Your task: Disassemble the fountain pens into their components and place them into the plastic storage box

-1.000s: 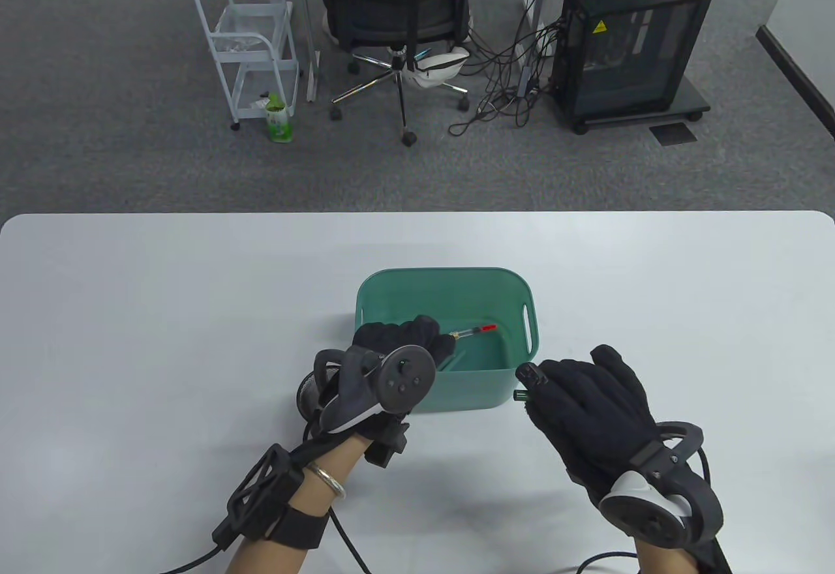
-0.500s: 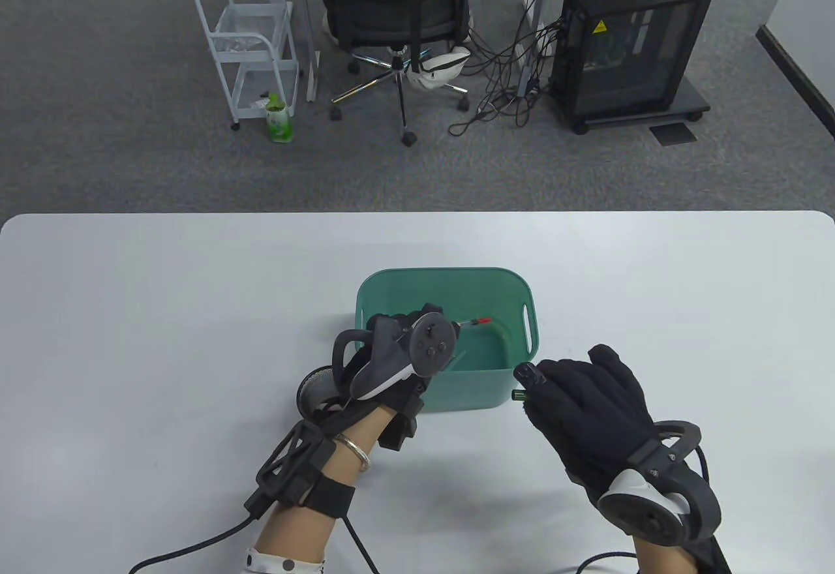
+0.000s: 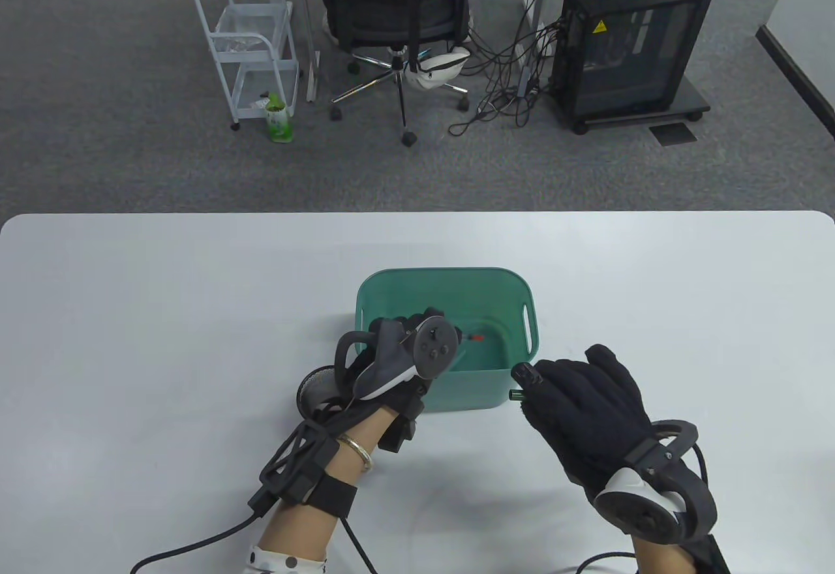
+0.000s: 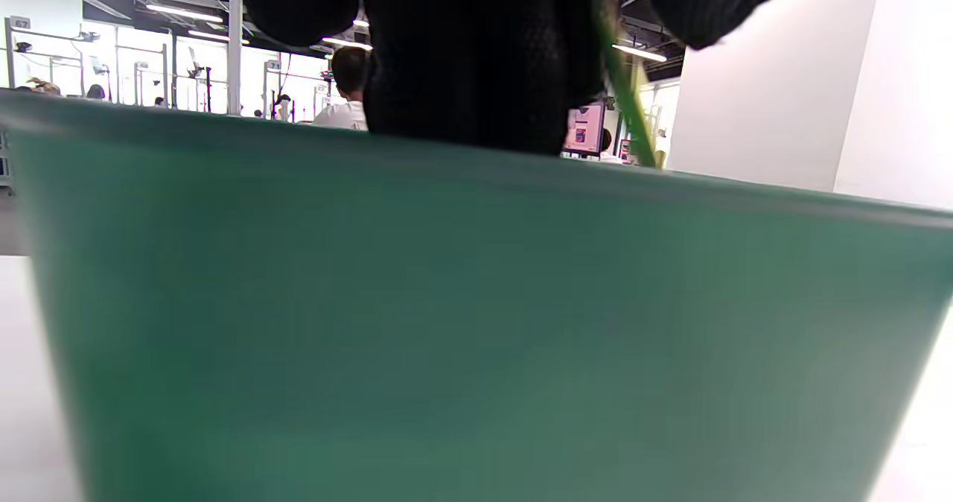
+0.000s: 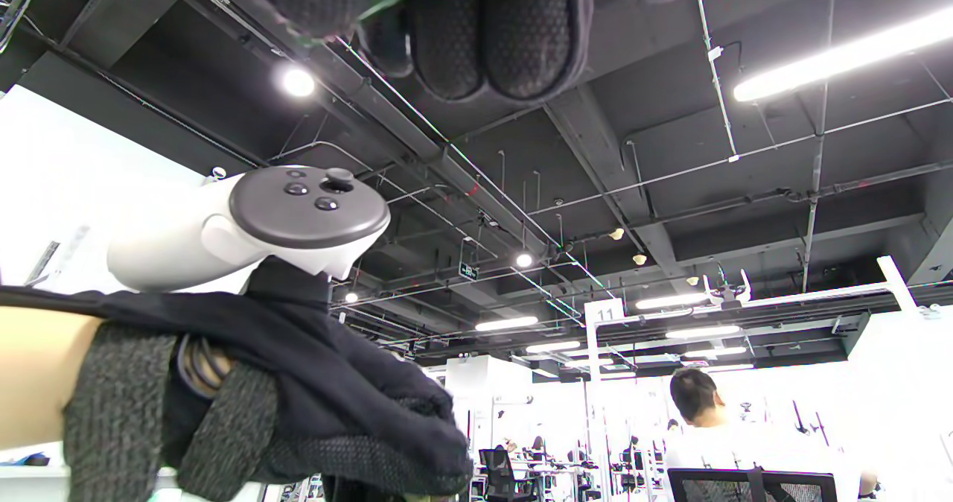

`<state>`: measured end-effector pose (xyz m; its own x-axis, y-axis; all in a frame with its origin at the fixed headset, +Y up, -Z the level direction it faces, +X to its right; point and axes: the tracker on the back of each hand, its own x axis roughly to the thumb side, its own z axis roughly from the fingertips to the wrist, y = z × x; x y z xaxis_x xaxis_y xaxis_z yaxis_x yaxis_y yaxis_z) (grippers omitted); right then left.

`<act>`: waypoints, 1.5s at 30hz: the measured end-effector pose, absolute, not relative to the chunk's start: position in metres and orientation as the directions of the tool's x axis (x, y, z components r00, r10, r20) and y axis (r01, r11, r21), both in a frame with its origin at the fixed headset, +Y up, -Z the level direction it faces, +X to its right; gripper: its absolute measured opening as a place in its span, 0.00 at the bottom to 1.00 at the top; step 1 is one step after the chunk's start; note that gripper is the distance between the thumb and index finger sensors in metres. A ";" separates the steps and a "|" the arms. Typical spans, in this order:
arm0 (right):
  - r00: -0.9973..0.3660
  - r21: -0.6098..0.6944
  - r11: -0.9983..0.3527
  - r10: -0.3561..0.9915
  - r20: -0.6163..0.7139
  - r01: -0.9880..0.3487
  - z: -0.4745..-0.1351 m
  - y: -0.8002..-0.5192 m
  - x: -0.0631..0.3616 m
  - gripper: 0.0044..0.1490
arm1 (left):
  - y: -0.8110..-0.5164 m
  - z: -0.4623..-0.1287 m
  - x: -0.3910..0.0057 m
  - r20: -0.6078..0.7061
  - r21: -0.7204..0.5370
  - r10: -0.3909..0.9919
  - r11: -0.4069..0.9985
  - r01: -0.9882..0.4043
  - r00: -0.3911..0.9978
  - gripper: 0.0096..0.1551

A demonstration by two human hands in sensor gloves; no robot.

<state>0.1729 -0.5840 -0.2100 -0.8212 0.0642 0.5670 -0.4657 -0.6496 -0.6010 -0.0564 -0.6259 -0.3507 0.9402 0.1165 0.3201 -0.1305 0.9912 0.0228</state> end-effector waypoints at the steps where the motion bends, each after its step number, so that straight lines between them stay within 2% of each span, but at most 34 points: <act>1: -0.821 -0.601 -0.650 0.064 0.567 -0.466 -0.210 -0.584 0.173 0.28 | -0.627 -0.350 -0.056 0.328 0.021 0.115 0.991 -0.129 0.938 0.31; 13: -0.824 -0.596 -0.661 0.058 0.564 -0.455 -0.211 -0.585 0.171 0.28 | -0.628 -0.327 -0.065 0.425 0.048 0.109 0.989 -0.143 0.899 0.43; 22: -0.828 -0.588 -0.678 0.053 0.559 -0.441 -0.214 -0.587 0.169 0.28 | -0.629 -0.291 -0.073 0.558 0.073 0.112 0.980 -0.184 0.822 0.42; 25: -0.829 -0.586 -0.683 0.050 0.557 -0.436 -0.215 -0.588 0.167 0.28 | -0.634 -0.273 -0.071 0.598 0.085 0.078 0.983 -0.160 0.798 0.42; 31: -0.830 -0.581 -0.692 0.048 0.556 -0.429 -0.216 -0.589 0.166 0.28 | -0.646 -0.237 -0.069 0.653 0.191 -0.040 0.975 -0.113 0.756 0.42; 35: -0.829 -0.577 -0.696 0.047 0.557 -0.427 -0.217 -0.589 0.165 0.28 | -0.659 -0.219 -0.070 0.675 0.204 -0.075 0.975 -0.089 0.734 0.43; 40: -0.830 -0.573 -0.702 0.044 0.556 -0.422 -0.218 -0.589 0.164 0.28 | -0.679 -0.205 -0.075 0.683 0.208 -0.080 0.974 -0.088 0.726 0.43; 45: -0.830 -0.570 -0.709 0.040 0.556 -0.416 -0.219 -0.590 0.162 0.28 | -0.695 -0.201 -0.082 0.664 0.161 -0.013 0.979 -0.126 0.747 0.43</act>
<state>0.1620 -0.5900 -0.2186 -0.8302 0.0398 0.5560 -0.4156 -0.7090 -0.5697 -0.0821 -0.6948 -0.2008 0.7475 -0.0131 0.6642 -0.1262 0.9788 0.1614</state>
